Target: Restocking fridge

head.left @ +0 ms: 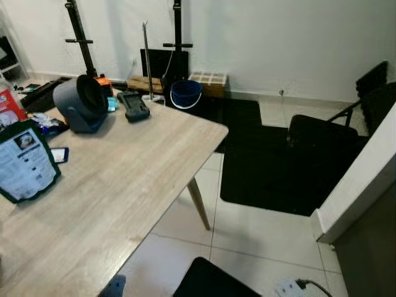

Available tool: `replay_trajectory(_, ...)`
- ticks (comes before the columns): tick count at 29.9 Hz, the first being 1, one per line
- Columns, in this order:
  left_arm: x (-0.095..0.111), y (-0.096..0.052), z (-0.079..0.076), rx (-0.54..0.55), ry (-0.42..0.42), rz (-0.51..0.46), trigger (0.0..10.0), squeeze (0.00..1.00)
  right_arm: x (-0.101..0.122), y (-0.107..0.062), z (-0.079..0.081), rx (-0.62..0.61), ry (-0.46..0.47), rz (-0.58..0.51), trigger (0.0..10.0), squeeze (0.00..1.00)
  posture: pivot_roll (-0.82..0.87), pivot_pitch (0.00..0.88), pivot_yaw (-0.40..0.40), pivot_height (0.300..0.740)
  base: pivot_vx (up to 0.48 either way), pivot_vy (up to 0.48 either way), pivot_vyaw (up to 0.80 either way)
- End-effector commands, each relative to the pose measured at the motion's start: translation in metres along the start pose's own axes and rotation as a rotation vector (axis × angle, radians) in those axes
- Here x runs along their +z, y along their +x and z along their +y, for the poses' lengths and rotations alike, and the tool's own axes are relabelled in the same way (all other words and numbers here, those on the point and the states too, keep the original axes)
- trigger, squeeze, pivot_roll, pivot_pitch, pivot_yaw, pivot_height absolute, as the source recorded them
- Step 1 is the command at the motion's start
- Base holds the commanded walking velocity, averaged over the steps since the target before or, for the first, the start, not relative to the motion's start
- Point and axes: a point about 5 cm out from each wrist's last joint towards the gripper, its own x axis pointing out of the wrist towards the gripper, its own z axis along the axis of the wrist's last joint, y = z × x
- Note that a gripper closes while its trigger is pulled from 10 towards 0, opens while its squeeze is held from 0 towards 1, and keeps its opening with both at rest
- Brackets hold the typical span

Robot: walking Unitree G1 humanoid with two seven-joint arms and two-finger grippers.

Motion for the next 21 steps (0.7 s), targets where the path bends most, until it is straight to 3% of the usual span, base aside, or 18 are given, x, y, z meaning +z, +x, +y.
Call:
replay_trajectory(1,0.003,0.0,0.0,-0.006,0.013,-0.006,10.0,0.0,-0.002,0.0,0.004,0.008,-0.004,0.016,10.0,0.0,0.02,0.0,0.025,0.74,0.0,0.0,-0.76)
replay_trajectory(11,0.002,0.0,-0.002,-0.015,0.014,-0.004,10.0,0.0,-0.004,0.001,0.012,0.021,-0.007,0.026,10.0,0.0,0.02,0.0,0.027,0.74,0.0,0.0,-0.76)
replay_trajectory(21,0.001,0.001,-0.005,-0.027,0.015,-0.001,10.0,0.0,-0.026,-0.002,-0.002,0.009,-0.01,0.066,10.0,0.0,0.02,0.0,0.026,0.74,0.0,0.0,-0.76)
